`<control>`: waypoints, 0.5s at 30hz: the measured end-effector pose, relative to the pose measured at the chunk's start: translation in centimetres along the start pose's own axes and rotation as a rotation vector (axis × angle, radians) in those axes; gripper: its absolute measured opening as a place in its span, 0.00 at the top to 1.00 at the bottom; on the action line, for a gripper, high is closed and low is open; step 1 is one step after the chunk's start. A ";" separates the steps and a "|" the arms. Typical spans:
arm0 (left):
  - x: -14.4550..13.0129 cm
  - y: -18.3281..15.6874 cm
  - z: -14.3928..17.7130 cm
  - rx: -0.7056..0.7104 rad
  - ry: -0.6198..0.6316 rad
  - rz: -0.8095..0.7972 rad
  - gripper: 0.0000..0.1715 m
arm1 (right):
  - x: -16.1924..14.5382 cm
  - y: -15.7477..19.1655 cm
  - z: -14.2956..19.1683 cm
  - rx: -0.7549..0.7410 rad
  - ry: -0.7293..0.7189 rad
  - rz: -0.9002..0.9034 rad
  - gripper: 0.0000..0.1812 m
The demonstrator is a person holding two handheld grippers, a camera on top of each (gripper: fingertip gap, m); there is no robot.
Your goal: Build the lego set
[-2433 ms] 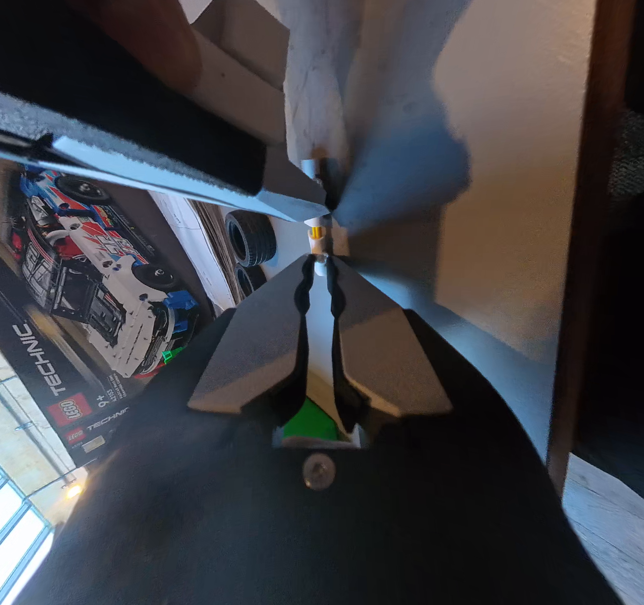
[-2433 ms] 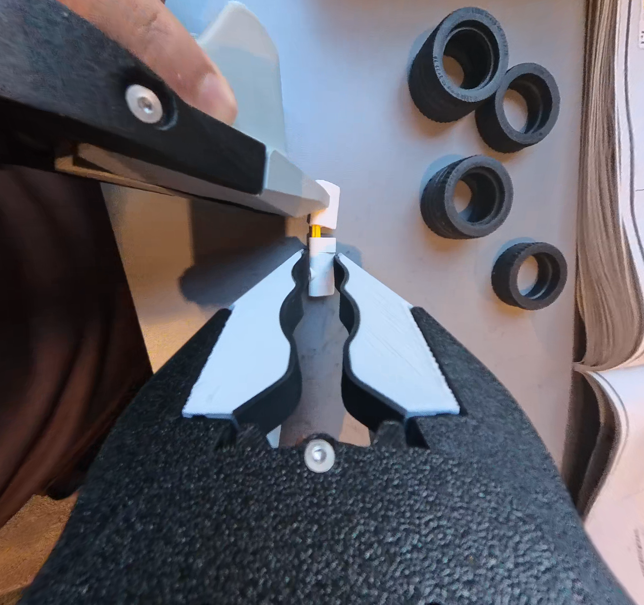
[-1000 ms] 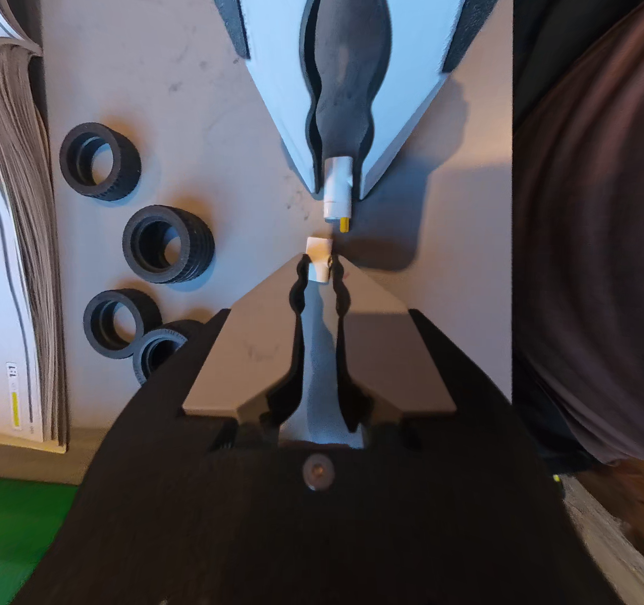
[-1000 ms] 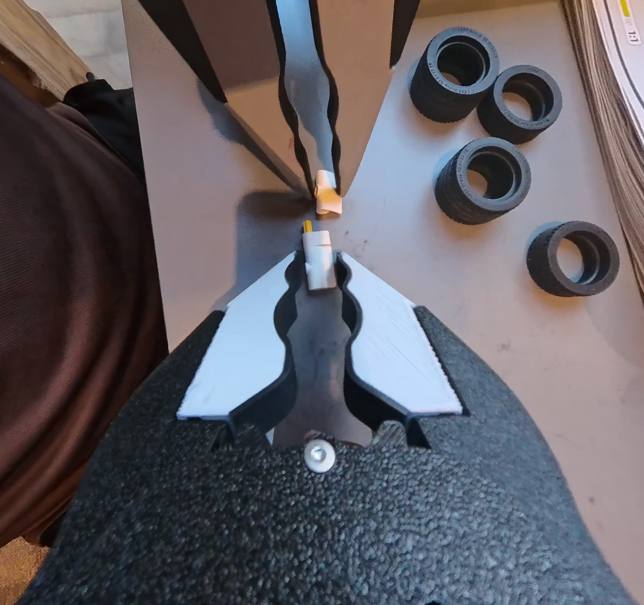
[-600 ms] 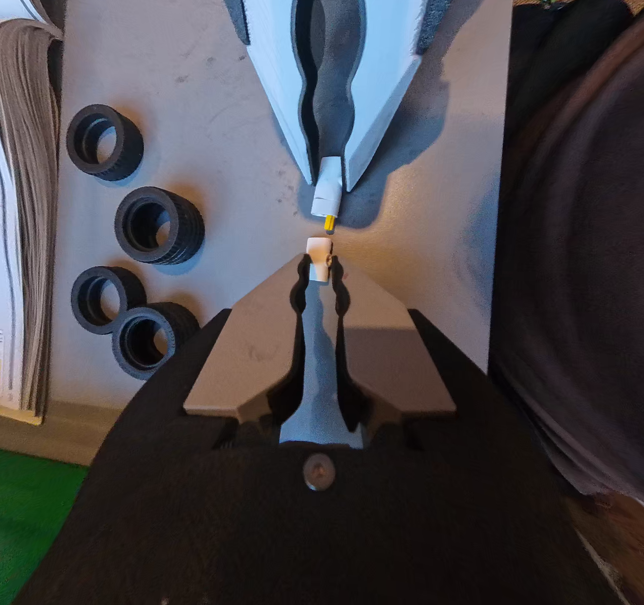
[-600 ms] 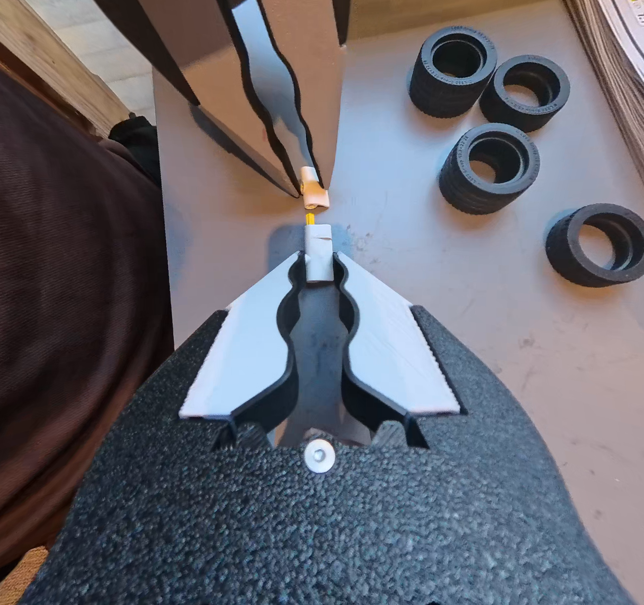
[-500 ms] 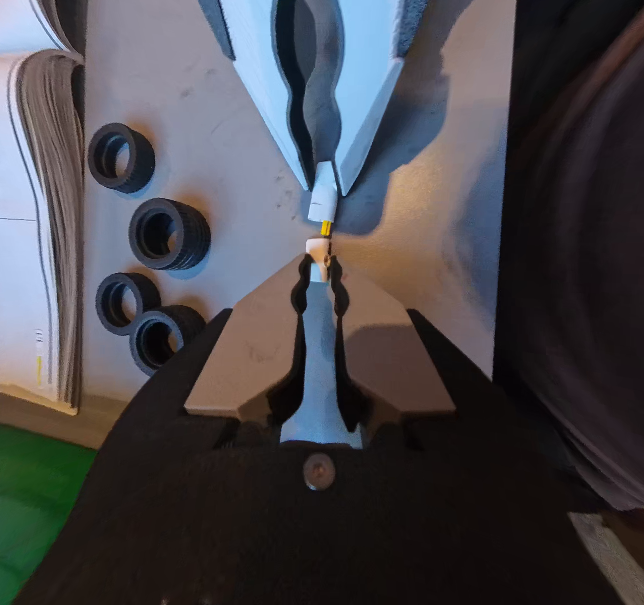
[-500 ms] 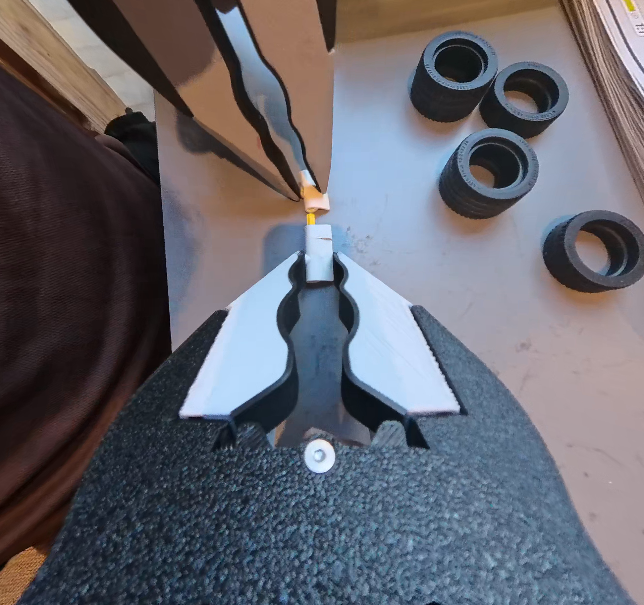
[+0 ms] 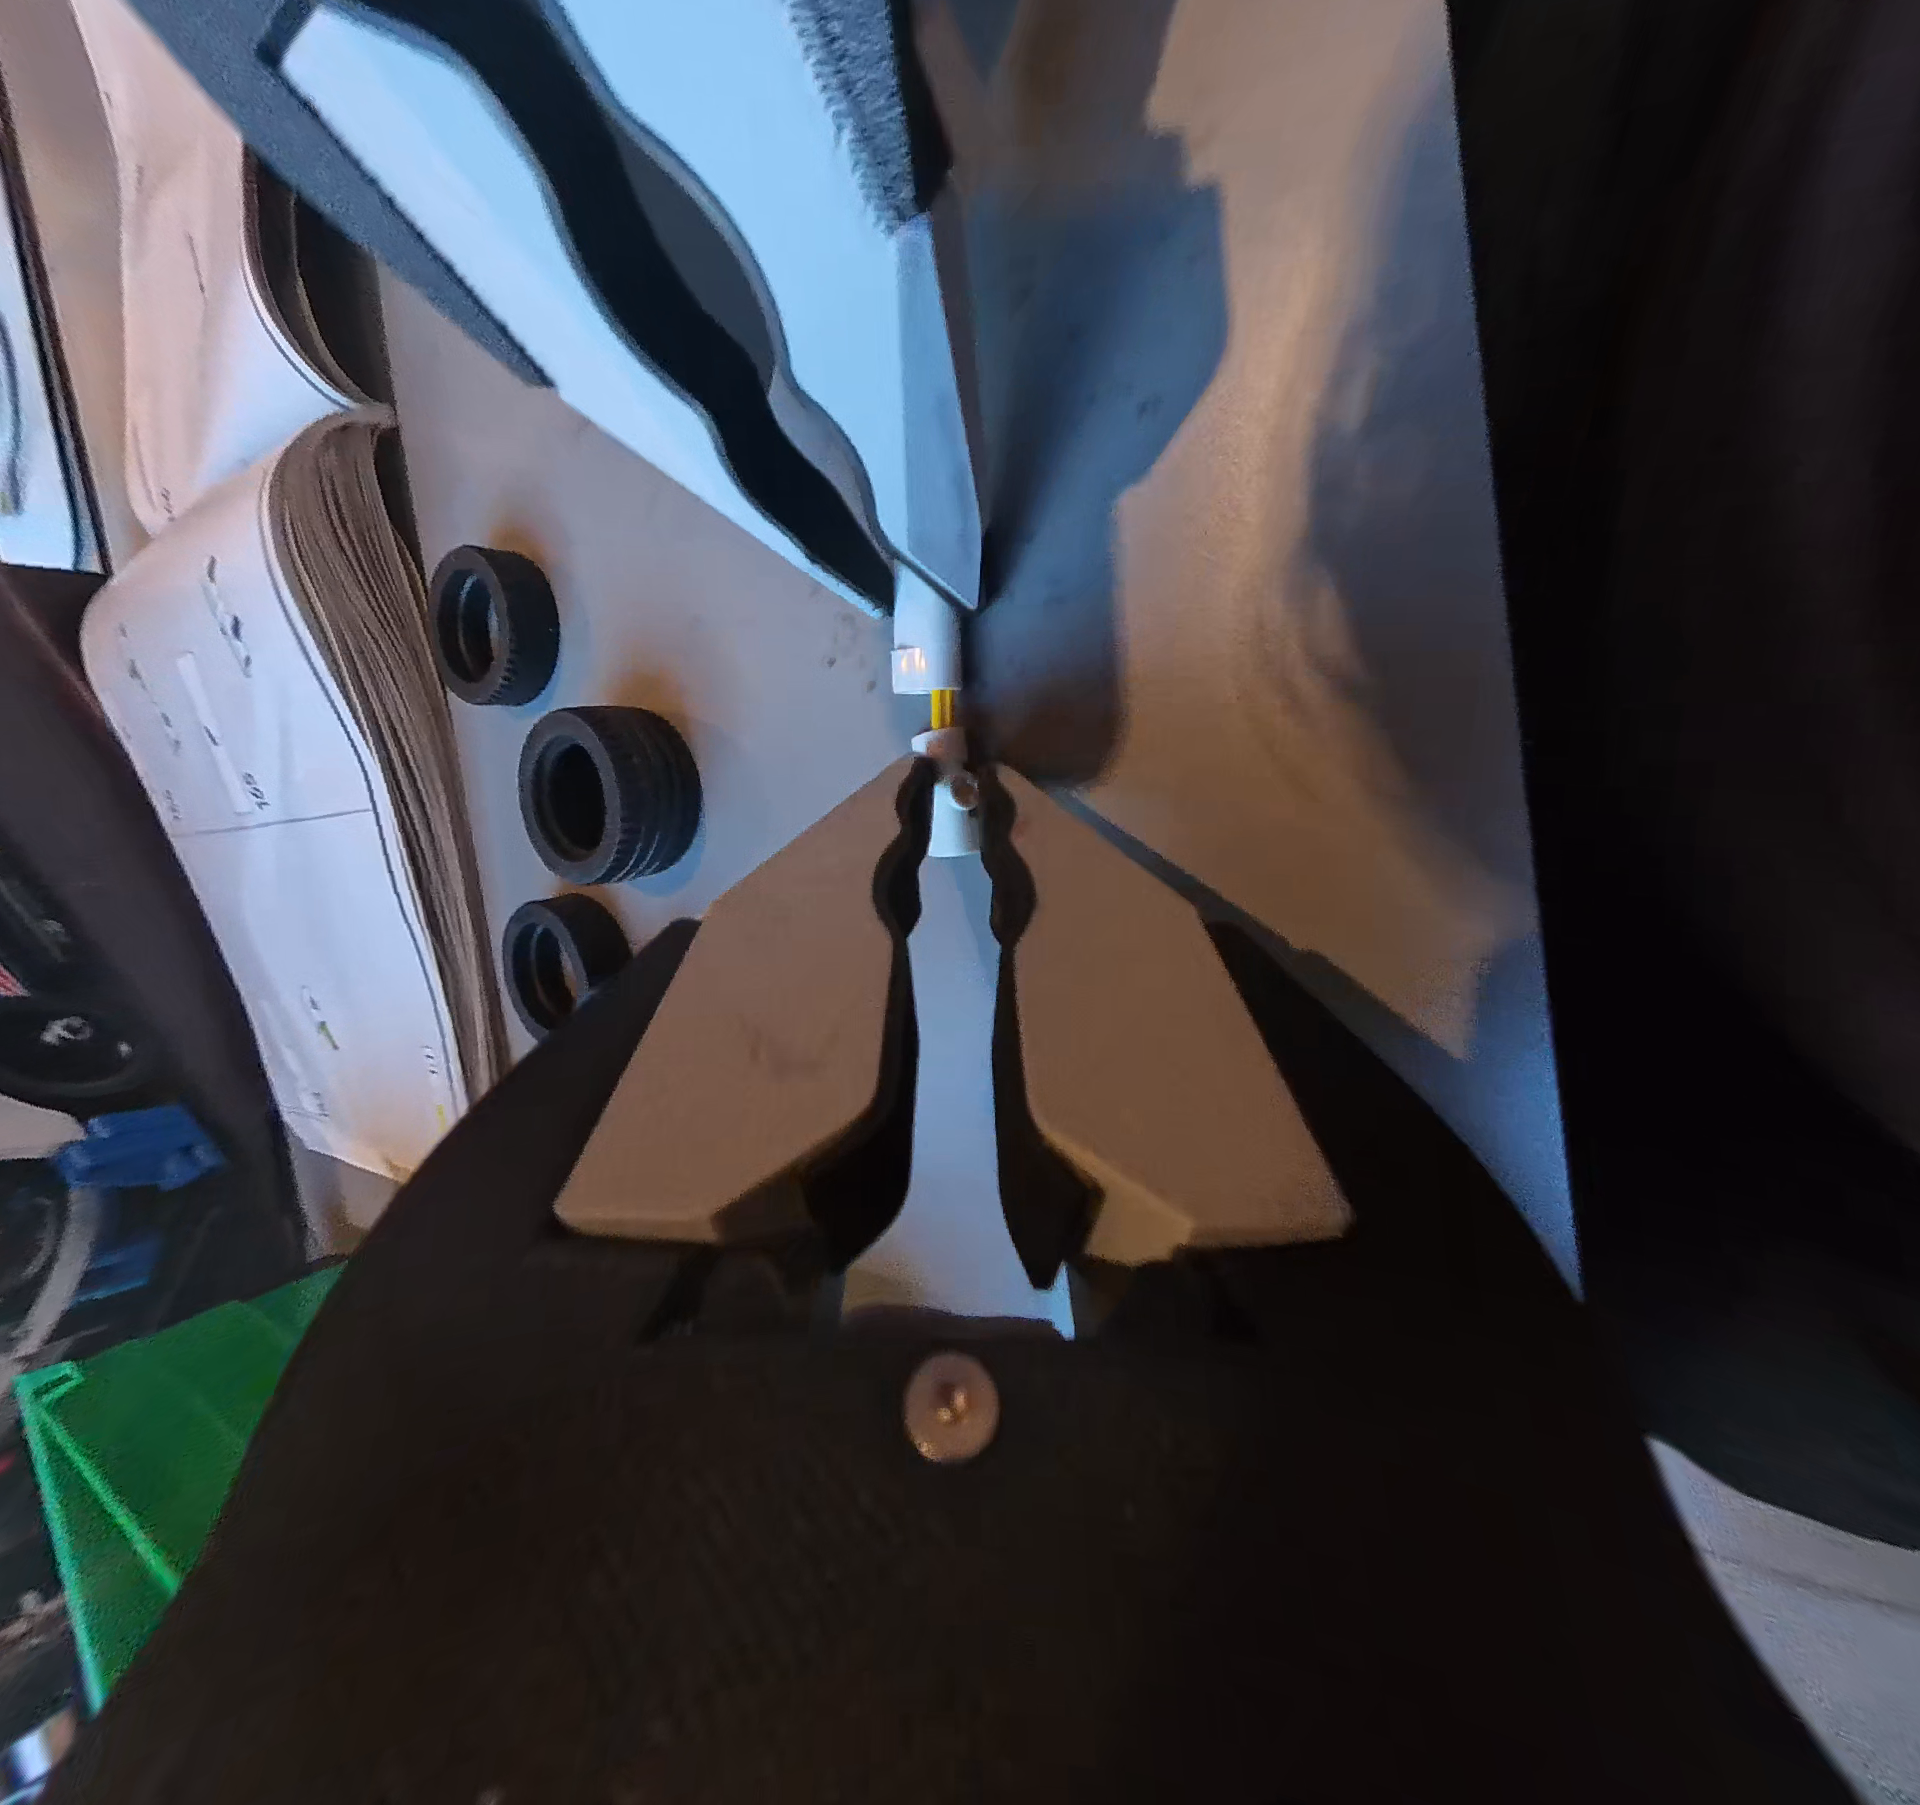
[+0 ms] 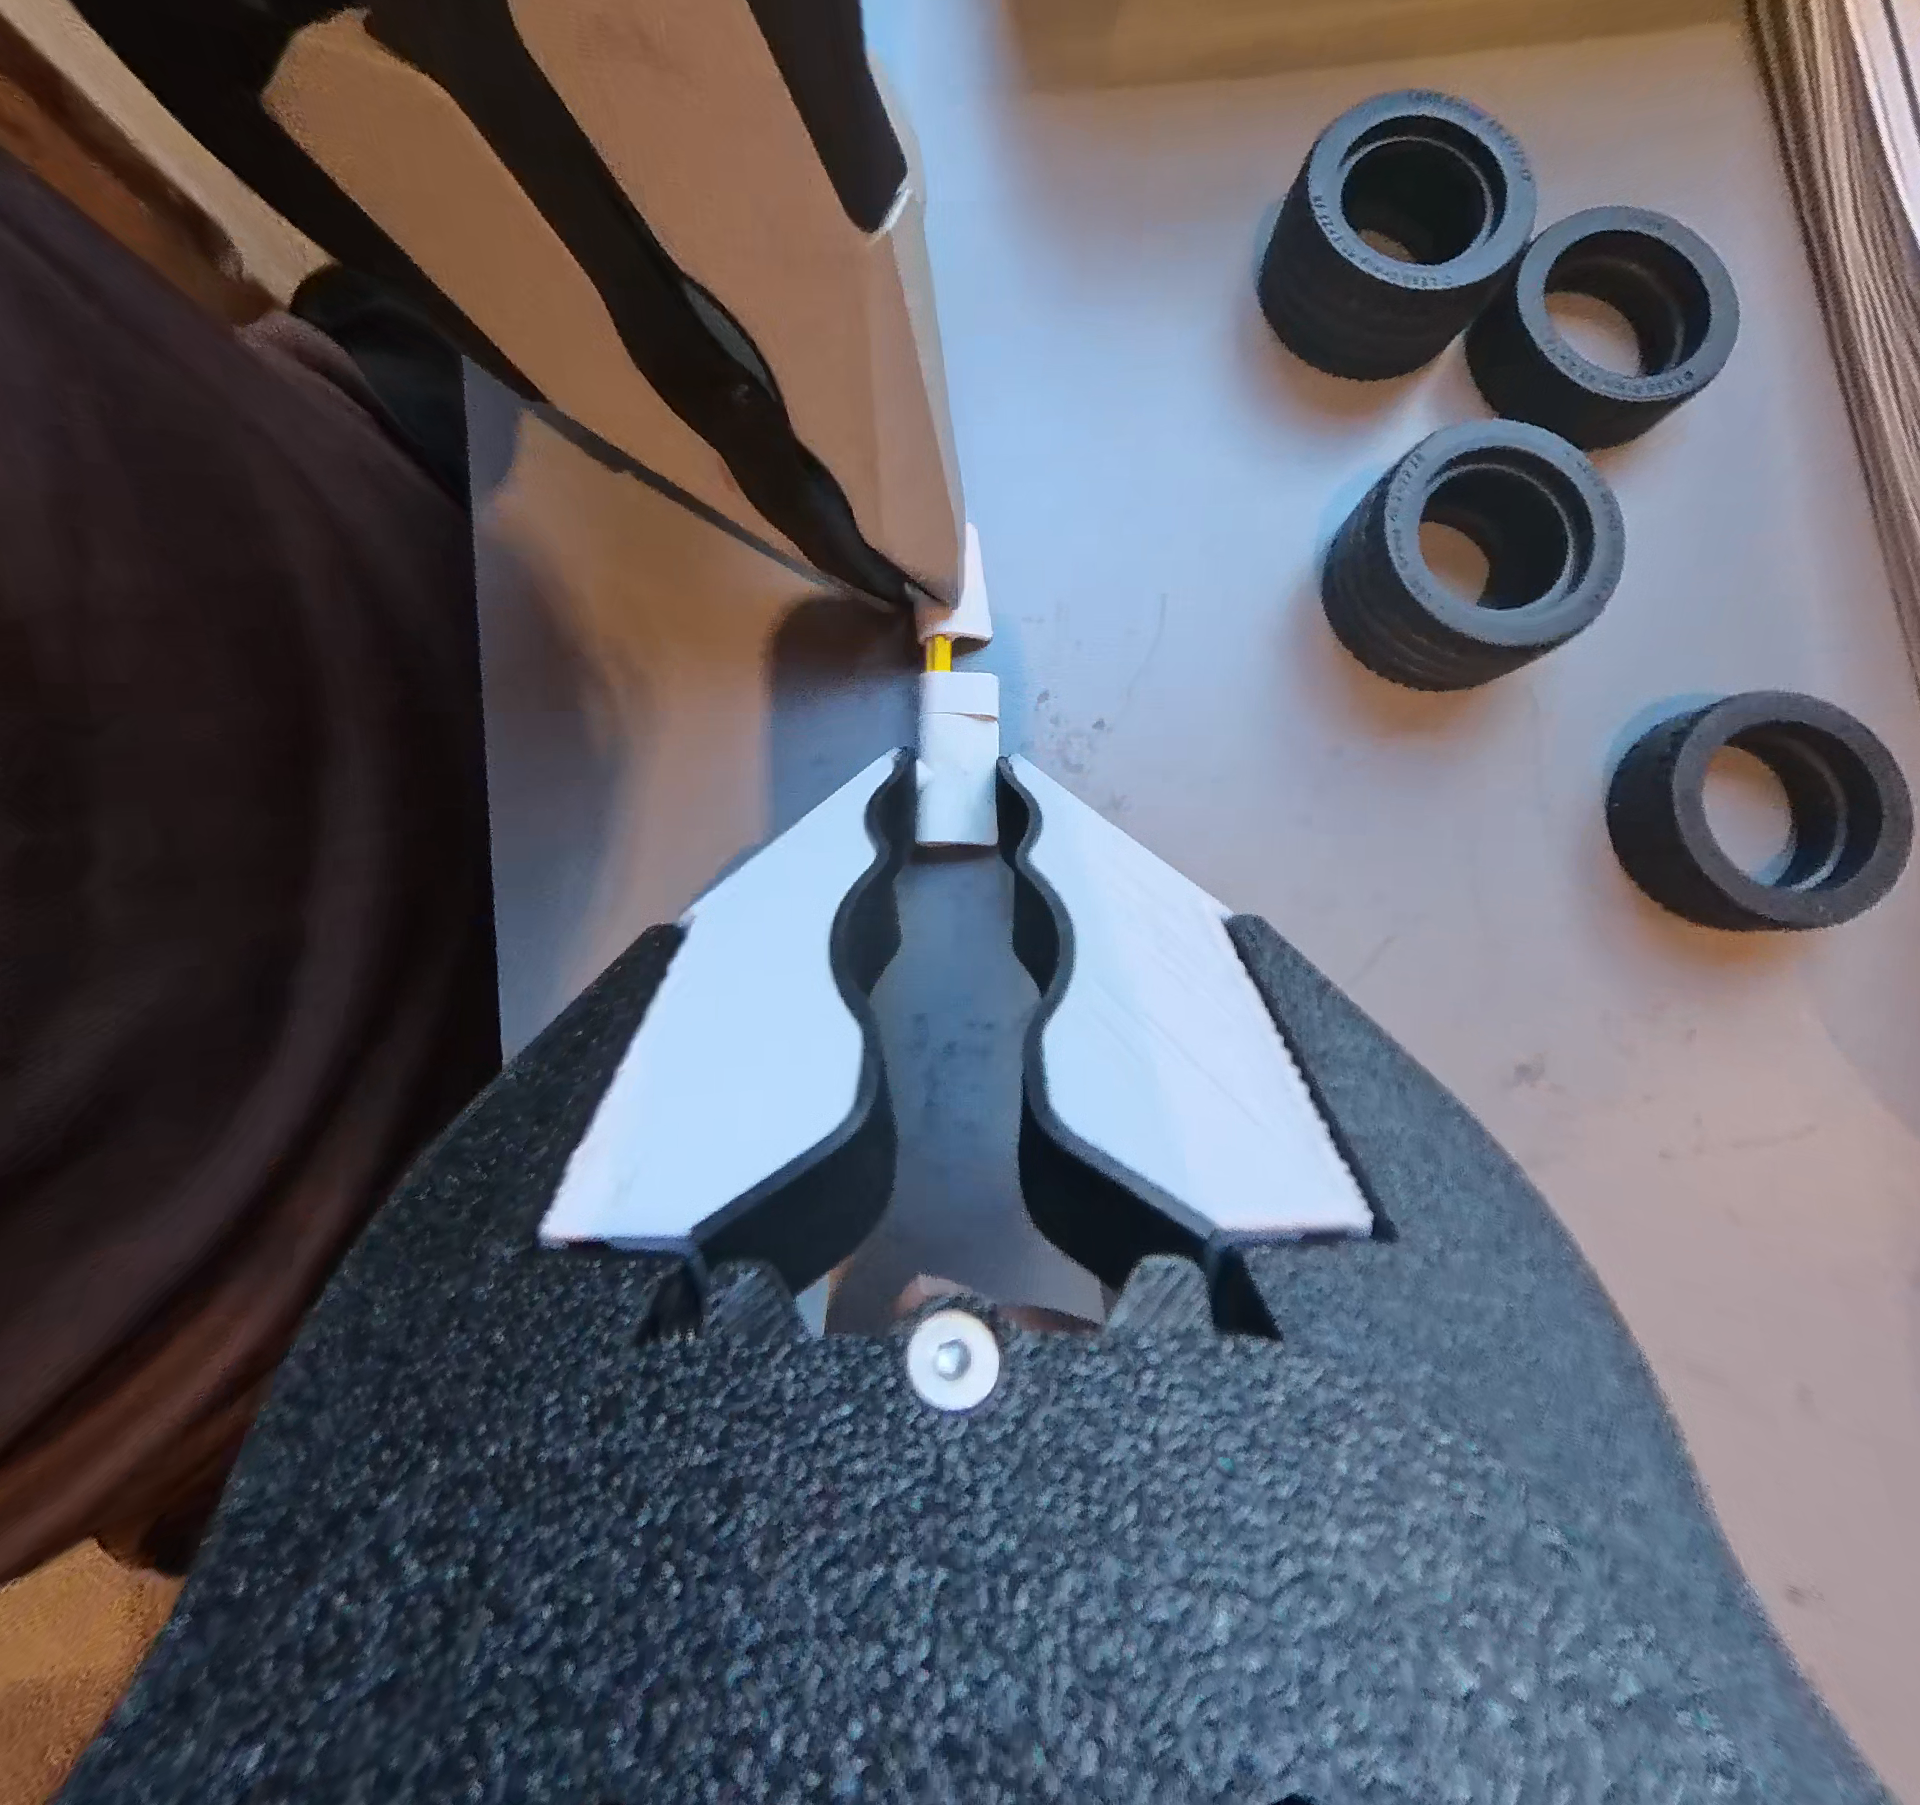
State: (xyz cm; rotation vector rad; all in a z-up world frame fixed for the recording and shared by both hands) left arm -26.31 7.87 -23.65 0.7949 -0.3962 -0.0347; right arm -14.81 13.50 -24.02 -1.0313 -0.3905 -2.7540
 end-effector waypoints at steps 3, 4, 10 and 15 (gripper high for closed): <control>0.1 -0.1 -0.2 0.022 -0.013 -0.039 0.98 | 0.5 -0.3 -0.1 0.033 0.055 0.039 0.92; 0.2 -0.2 -0.2 0.029 -0.011 -0.058 0.98 | 0.8 -0.4 -0.1 0.037 0.084 0.050 0.92; 0.0 -0.1 -0.1 0.032 0.015 0.069 0.98 | 1.1 -0.6 -0.2 0.029 0.102 -0.021 0.92; 0.0 0.0 0.0 -0.027 0.003 0.203 0.94 | 1.0 -0.4 -0.2 -0.003 0.080 -0.015 0.92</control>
Point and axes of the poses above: each gripper's, where its closed fingertips meet, z back along the fingers, x out of its top, y = z × x across the jaws, the point moved 9 cm from there along z, back along the fingers, and after that the axes turned 14 degrees about x, right-handed, at the moved point
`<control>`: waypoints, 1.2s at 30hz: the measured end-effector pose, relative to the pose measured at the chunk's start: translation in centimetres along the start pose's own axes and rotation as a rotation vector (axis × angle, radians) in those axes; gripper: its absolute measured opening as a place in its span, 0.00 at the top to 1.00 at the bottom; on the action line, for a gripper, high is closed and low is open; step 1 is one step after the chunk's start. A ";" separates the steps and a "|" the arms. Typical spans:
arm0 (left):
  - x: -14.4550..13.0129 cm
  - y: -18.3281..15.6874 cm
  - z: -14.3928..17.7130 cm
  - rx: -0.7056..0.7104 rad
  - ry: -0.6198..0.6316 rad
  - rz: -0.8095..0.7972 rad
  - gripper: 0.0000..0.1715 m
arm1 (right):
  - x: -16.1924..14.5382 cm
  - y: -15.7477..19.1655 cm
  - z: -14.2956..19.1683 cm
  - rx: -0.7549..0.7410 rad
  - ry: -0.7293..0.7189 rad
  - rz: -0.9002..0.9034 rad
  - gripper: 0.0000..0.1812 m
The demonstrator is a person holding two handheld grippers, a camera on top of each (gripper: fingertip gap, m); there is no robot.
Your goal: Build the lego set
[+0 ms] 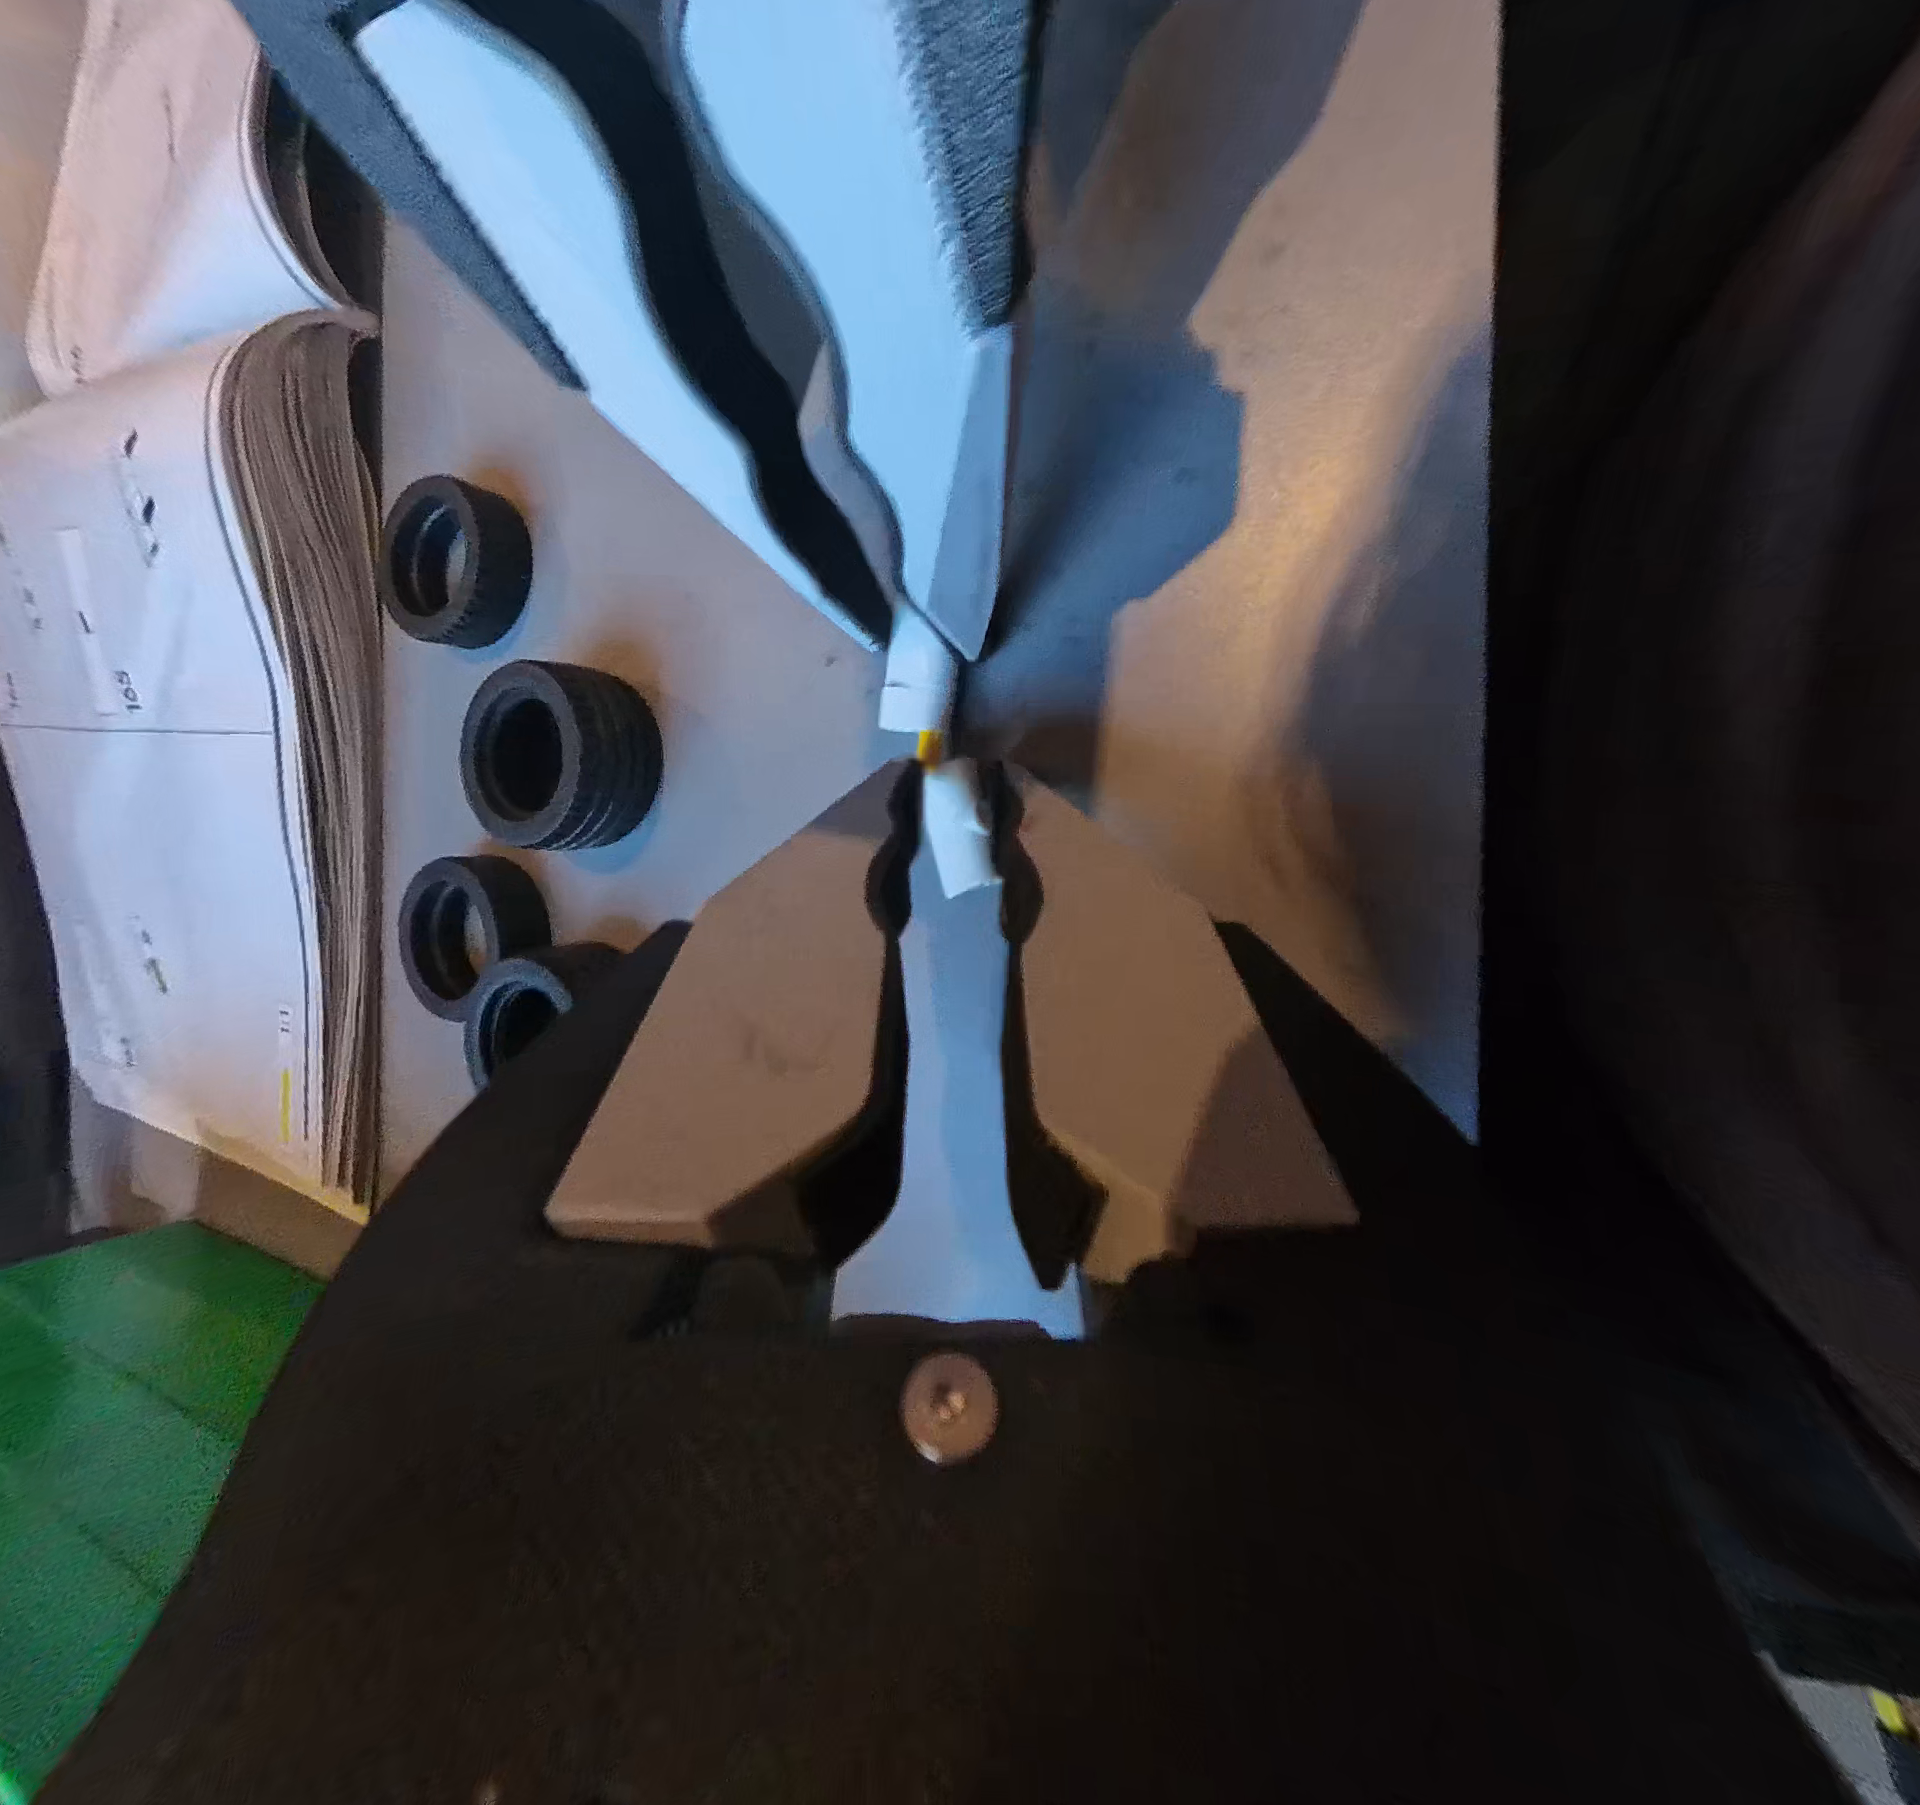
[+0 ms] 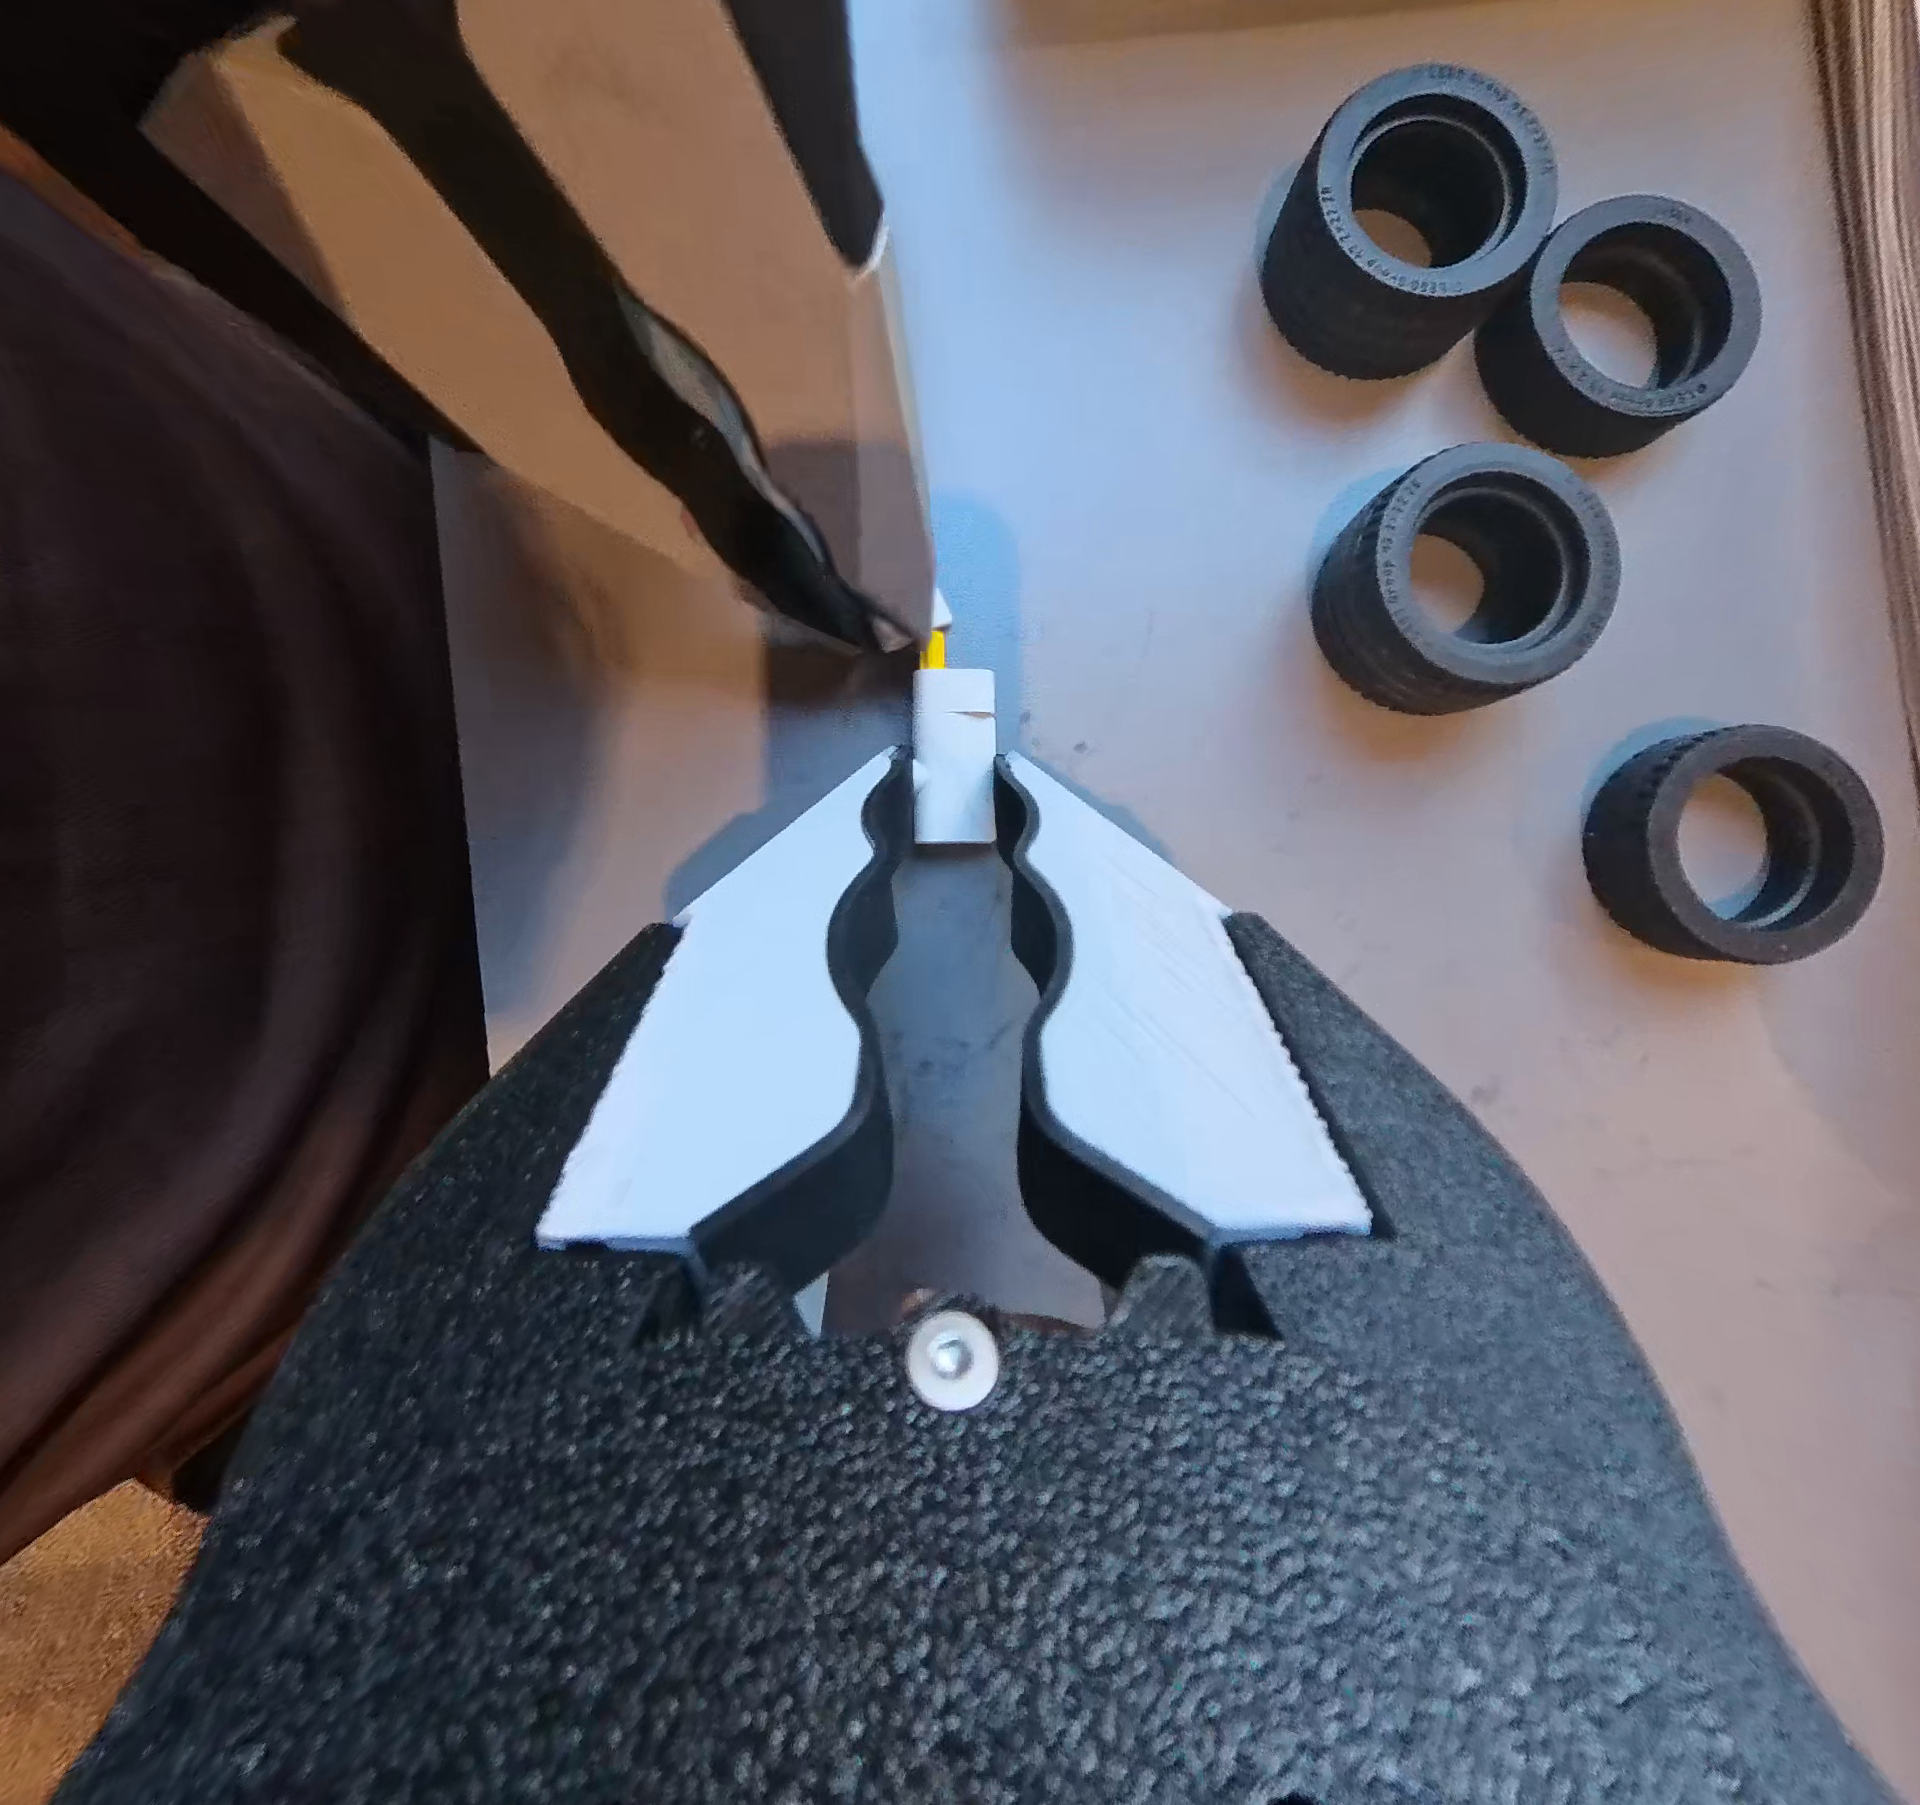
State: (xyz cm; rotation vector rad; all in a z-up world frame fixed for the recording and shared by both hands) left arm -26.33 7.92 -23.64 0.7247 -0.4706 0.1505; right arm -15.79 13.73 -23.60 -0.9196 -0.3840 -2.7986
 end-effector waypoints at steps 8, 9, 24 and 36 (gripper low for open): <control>-0.9 0.9 0.7 -0.088 0.053 0.108 0.83 | 0.0 0.2 0.0 -0.024 0.010 0.052 0.92; -1.0 0.9 0.7 -0.091 0.052 0.107 0.84 | 0.0 0.3 0.0 -0.028 0.014 0.057 0.92; -0.6 1.0 0.0 -0.038 0.065 -0.027 0.96 | -0.2 0.5 0.1 -0.009 -0.001 0.009 0.92; -0.7 0.7 0.2 0.013 0.025 -0.084 0.96 | -0.3 0.2 0.2 0.004 -0.016 -0.024 0.92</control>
Point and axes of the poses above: each gripper's, where its closed fingertips meet, z back along the fingers, x out of its top, y = z × x across the jaws, the point moved 9 cm from there along z, back along the fingers, and after that the axes turned 14 degrees about x, right-handed, at the moved point
